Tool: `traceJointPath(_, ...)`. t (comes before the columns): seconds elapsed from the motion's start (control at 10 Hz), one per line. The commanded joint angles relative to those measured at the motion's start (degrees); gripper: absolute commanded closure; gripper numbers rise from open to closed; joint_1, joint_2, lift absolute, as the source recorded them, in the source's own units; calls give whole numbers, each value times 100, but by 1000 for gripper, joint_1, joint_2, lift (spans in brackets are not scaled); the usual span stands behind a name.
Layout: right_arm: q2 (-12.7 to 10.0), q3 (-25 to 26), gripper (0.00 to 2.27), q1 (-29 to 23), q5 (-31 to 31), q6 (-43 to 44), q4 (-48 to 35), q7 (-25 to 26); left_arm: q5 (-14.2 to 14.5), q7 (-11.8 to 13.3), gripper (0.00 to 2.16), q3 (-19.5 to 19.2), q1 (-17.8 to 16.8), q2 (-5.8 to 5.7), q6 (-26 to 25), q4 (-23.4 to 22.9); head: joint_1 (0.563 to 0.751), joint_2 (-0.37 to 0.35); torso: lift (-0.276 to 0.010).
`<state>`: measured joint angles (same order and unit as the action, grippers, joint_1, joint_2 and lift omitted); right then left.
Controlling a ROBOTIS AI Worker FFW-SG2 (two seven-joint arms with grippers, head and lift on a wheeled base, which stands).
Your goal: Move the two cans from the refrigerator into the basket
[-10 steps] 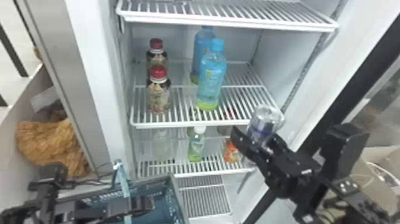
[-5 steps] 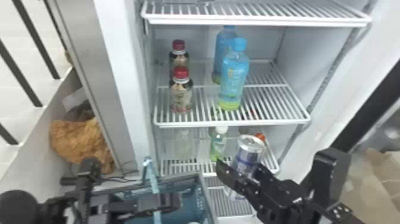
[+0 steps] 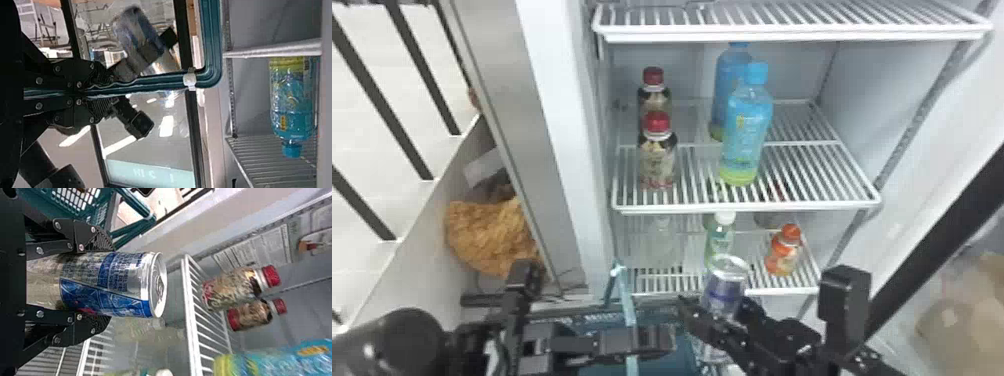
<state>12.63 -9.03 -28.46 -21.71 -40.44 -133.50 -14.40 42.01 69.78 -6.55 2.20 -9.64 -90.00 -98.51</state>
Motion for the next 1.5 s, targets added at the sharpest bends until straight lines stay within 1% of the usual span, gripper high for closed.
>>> traceJointPath(0.0, -59, -148, 1279, 273, 34, 472, 658, -186, 27, 1, 1190, 38, -23, -3, -3, 0, 695, -4, -25)
traceJointPath(0.1, -112, -228, 1274, 470, 91, 1077, 1193, -353, 38, 1, 1190, 49, -9, -3, -3, -14, 695, 9, -25)
traceJointPath(0.2, -147, -262, 1150, 624, 91, 1274, 1544, -476, 50, 1, 1190, 60, -9, 6, -3, -14, 695, 13, -25)
traceJointPath(0.4, -156, -262, 383, 723, 103, 1133, 1727, -783, 50, 1, 1190, 49, -9, -3, -3, -14, 695, 20, -25)
traceJointPath(0.5, -147, -217, 128, 638, 69, 1274, 1657, -854, 50, 1, 1190, 26, -9, -3, -3, -14, 695, 27, -25)
traceJointPath(0.6, -147, -125, 96, 498, 0, 1597, 1516, -906, 50, 1, 1190, 15, -9, -3, -3, -14, 695, 29, -25)
traceJointPath(0.7, -165, 58, 110, 259, 34, 1963, 1249, -950, 50, 1, 1190, -8, -9, -3, -3, -14, 695, 26, -25)
traceJointPath(0.8, -200, 298, 110, -121, 80, 2427, 926, -977, 38, 1, 1190, -54, 5, -3, -3, -14, 695, 13, -25)
traceJointPath(0.9, -279, 640, 108, -571, 217, 2849, 616, -968, 38, 1, 1190, -111, 33, -3, -3, -14, 695, -12, -25)
traceJointPath(1.0, -420, 1040, 114, -1007, 331, 3383, 476, -977, 27, 1, 1190, -145, 47, -3, -3, -14, 695, -52, -25)
traceJointPath(1.1, -551, 1406, 114, -1443, 434, 3594, 279, -968, 27, 1, 1190, -168, 61, -3, -3, -14, 695, -76, -25)
traceJointPath(1.2, -639, 1669, 116, -1794, 571, 3777, 96, -968, 15, 1, 1190, -180, 75, -3, -3, -14, 695, -141, -25)
traceJointPath(1.3, -701, 1920, 117, -2048, 571, 4339, 208, -959, -19, 1, 1190, -225, 118, -3, -3, -14, 695, -195, -25)
traceJointPath(1.4, -815, 2217, 117, -2287, 606, 4818, 293, -959, -30, 1, 1190, -237, 160, -3, -3, -14, 695, -245, -25)
